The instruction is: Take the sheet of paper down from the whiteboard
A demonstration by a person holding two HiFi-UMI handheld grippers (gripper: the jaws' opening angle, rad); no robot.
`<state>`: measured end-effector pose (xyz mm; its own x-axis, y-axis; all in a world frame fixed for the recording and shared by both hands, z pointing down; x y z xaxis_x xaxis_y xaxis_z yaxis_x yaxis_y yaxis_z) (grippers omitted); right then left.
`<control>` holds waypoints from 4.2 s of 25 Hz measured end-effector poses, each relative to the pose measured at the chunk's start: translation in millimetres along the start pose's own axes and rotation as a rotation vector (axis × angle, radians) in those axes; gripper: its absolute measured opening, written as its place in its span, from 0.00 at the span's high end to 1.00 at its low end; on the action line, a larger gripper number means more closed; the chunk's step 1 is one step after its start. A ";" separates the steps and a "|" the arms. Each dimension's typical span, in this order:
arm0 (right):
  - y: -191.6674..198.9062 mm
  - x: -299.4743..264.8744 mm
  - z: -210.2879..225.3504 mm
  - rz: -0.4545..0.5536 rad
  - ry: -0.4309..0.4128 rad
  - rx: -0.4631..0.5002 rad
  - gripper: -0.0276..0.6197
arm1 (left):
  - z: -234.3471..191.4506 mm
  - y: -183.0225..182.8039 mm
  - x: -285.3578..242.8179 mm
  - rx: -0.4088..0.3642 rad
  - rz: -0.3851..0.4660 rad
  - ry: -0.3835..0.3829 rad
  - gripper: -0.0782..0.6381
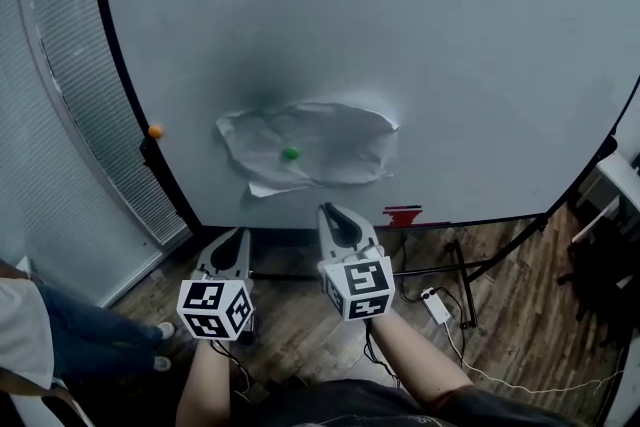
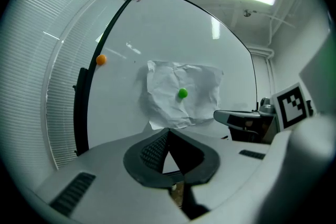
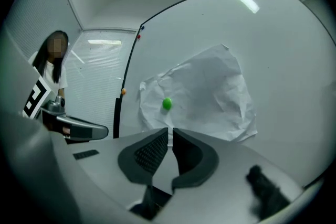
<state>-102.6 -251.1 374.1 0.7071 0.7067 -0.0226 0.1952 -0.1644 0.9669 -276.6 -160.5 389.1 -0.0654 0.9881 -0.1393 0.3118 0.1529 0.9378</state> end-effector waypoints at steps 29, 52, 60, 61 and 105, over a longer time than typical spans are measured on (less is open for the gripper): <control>-52.2 -90.4 -14.8 0.007 0.241 0.104 0.73 | -54.9 -8.7 -38.0 -0.003 -0.047 0.093 0.88; -52.0 -96.7 -14.7 -0.003 0.314 0.157 0.77 | -63.0 2.9 -45.1 -0.002 -0.066 0.091 0.88; -51.4 -94.8 -11.5 0.012 0.274 0.159 0.78 | -62.9 5.5 -55.6 -0.002 -0.069 0.094 0.88; -51.3 -94.5 -11.3 0.014 0.271 0.160 0.78 | -62.6 5.9 -57.2 -0.001 -0.068 0.095 0.88; -49.8 -86.1 -11.4 0.020 0.212 0.161 0.84 | -42.8 -4.0 -88.8 0.047 -0.063 0.153 0.87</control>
<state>-180.9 -295.9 330.7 0.5573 0.8276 0.0665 0.3002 -0.2755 0.9132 -312.6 -249.6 411.3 -0.2282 0.9629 -0.1440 0.3459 0.2184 0.9125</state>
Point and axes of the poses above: the fingertips, and each gripper's own axes: x backward along the fingers, z to its right, y out of its underside, the point moved 7 cm from there along x, backward along the fingers, and after that the axes turned 12 degrees about x, right-handed, at the moved point
